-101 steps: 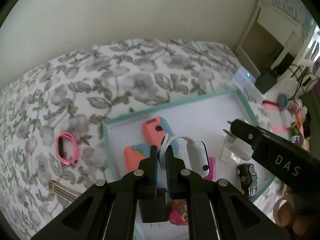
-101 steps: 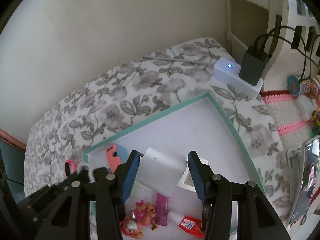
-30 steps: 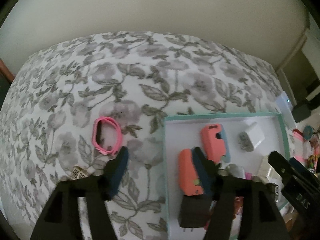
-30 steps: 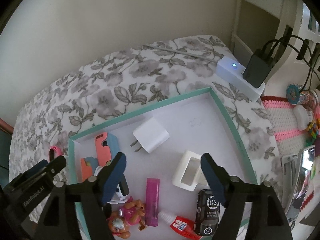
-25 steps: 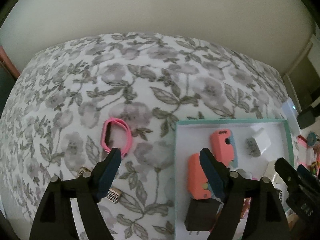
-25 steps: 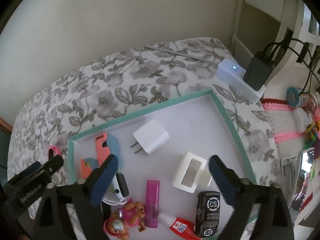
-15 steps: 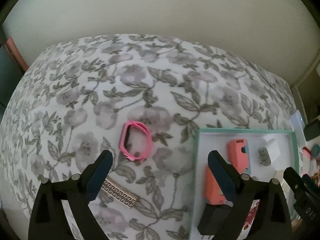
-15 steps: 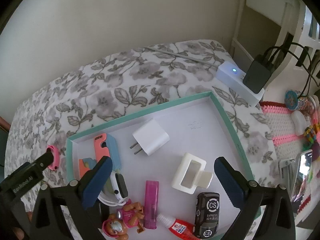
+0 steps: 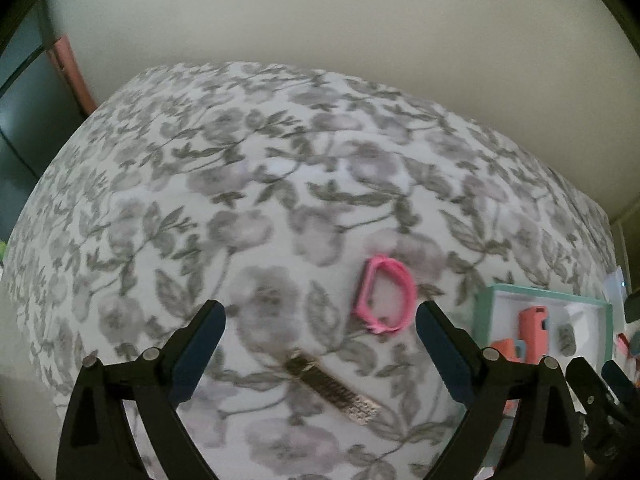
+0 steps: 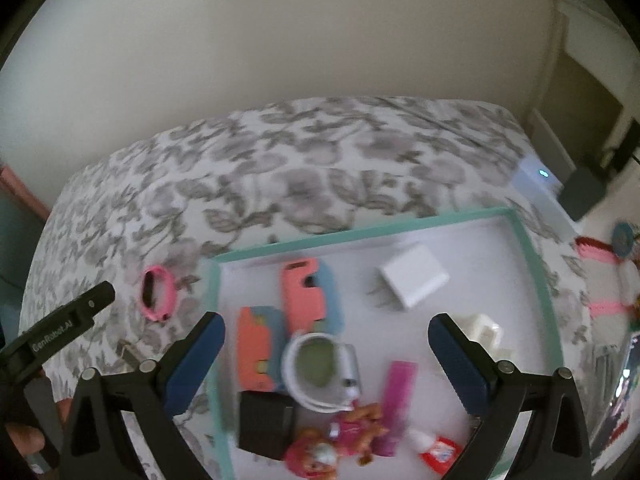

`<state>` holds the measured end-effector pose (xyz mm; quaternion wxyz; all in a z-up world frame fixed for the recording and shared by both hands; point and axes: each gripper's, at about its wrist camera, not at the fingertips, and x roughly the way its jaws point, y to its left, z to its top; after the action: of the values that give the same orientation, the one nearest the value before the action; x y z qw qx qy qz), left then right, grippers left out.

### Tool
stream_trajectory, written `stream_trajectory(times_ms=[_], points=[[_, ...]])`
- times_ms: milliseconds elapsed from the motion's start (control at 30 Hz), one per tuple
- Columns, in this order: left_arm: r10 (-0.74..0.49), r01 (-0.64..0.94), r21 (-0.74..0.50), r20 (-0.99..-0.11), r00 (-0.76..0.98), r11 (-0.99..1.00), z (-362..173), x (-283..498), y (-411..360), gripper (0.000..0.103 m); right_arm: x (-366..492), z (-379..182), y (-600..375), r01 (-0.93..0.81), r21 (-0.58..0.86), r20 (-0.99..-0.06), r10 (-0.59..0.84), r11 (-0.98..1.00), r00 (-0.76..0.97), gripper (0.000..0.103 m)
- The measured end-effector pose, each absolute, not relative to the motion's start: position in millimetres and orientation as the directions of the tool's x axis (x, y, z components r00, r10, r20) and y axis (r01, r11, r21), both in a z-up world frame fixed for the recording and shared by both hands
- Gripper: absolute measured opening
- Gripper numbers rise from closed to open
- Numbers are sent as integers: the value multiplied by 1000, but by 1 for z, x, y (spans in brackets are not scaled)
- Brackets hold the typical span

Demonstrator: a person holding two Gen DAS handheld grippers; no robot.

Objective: Organize rigid objects
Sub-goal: 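Move both tools back over the metal bracelet and pink watch band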

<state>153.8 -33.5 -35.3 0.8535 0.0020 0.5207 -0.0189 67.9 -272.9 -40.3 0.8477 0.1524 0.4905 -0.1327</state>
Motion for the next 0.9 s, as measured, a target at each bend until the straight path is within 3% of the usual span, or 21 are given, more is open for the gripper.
stream_trajectory(times_ms=[467, 900], points=[[-68, 143, -25, -950, 305, 989, -71, 148, -21, 96, 90, -59, -213, 274, 175, -903, 43, 946, 428, 103], [-131, 277, -70, -970, 206, 958, -91, 143, -20, 96, 85, -64, -208, 314, 170, -925, 41, 934, 378, 103]])
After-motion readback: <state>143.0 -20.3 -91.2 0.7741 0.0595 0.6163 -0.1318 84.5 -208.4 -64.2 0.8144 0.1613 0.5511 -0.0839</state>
